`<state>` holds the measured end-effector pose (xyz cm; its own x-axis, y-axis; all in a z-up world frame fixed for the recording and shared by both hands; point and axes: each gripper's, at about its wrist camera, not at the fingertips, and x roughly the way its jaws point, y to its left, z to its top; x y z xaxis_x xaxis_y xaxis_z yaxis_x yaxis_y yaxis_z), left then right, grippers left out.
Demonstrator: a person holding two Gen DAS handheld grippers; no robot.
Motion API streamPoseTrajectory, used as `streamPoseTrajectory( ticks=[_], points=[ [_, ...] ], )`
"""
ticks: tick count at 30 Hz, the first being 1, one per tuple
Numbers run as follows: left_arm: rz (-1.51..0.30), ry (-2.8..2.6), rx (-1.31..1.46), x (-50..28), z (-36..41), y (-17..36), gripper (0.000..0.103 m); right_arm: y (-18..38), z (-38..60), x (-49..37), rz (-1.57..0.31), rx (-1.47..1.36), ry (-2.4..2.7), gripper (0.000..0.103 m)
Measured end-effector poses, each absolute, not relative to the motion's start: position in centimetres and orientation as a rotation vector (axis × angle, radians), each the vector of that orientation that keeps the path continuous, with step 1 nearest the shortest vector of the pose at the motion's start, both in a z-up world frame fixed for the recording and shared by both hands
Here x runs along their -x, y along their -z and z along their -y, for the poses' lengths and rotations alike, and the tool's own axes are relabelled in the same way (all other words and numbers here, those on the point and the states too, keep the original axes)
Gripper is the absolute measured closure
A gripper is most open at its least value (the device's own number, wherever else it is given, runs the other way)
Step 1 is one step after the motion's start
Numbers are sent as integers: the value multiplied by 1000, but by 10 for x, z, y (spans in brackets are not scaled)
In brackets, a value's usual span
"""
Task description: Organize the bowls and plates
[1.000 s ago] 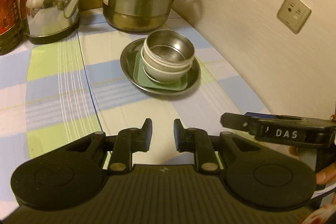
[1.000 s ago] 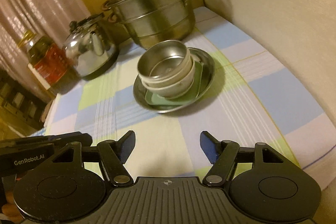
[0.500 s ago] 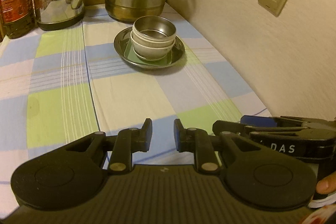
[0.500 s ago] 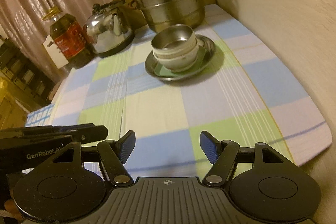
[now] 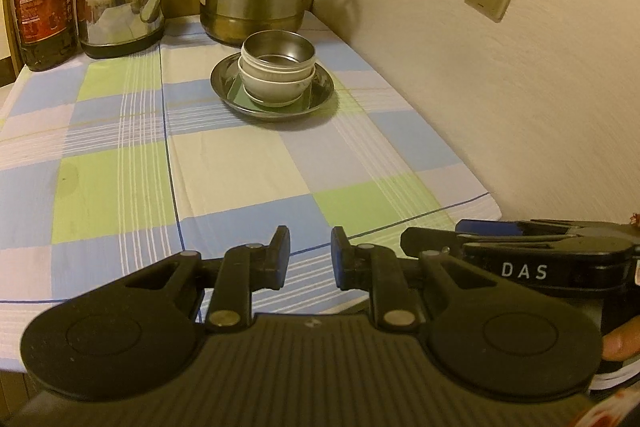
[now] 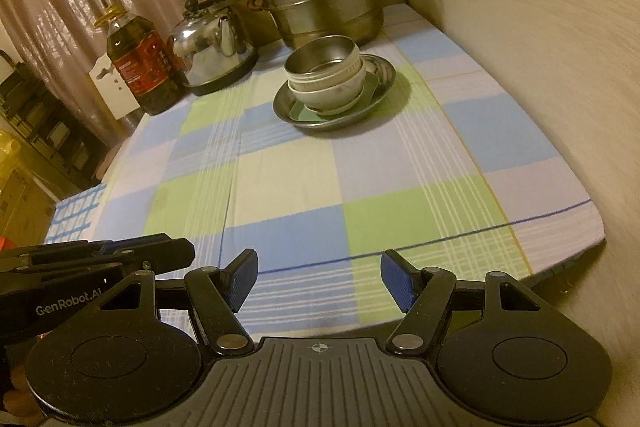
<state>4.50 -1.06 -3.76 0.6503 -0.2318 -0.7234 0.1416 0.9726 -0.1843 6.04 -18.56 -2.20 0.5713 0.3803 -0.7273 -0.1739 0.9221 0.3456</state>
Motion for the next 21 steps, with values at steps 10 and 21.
streamPoseTrajectory(
  ticks=[10,21],
  points=[
    [-839,218,116,-36,15,37,84,22,189,-51,-909,-248,-327,35],
    [-838,215,119,-34,10,37,84,22,182,-51,-909,-240,-334,35]
  ],
)
